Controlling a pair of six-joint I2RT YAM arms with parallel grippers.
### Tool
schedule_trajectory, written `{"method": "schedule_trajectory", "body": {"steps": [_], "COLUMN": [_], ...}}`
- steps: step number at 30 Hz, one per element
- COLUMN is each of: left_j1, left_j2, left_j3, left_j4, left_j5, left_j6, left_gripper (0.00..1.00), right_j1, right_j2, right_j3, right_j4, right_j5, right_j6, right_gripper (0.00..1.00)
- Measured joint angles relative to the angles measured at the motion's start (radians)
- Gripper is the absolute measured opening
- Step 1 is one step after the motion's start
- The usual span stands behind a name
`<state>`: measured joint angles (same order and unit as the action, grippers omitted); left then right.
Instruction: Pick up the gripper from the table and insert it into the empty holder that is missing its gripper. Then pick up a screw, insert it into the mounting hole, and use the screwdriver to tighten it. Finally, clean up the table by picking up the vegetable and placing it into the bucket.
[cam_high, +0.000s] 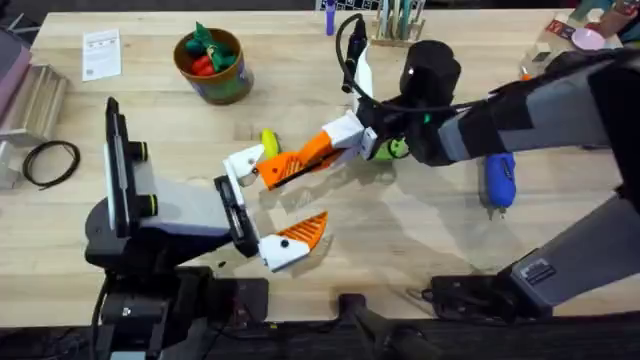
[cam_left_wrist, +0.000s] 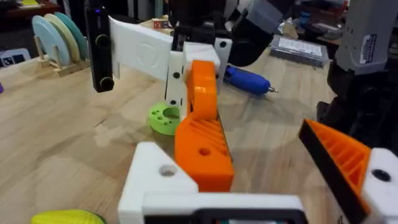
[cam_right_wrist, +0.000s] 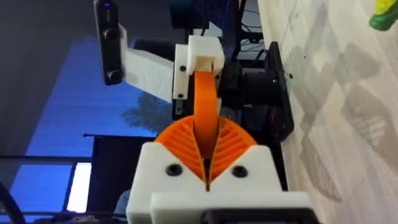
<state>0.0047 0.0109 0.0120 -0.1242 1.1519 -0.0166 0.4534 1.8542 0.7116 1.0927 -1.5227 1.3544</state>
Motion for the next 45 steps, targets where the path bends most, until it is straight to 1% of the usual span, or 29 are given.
{"method": "schedule_trajectory", "body": {"steps": [12, 28, 45], "left_j1": [0.000, 0.000, 0.005], "left_j2": [0.000, 0.000, 0.000], "left_j3": [0.000, 0.000, 0.000], "left_j4": [0.000, 0.000, 0.002], "left_j5": [0.000, -0.001, -0.019], "left_j6": [0.000, 0.000, -0.003], "left_gripper": [0.986, 0.985, 0.986], "right_j1": [0.002, 0.025, 0.039], "right_j2": [0.000, 0.000, 0.000], "right_j3": [0.008, 0.023, 0.025], "right_j4": [-0.001, -0.002, -0.024], "right_j5": [0.000, 0.011, 0.076], "right_j6": [0.011, 0.037, 0.037], "right_gripper": [0.008, 0.008, 0.008]}}
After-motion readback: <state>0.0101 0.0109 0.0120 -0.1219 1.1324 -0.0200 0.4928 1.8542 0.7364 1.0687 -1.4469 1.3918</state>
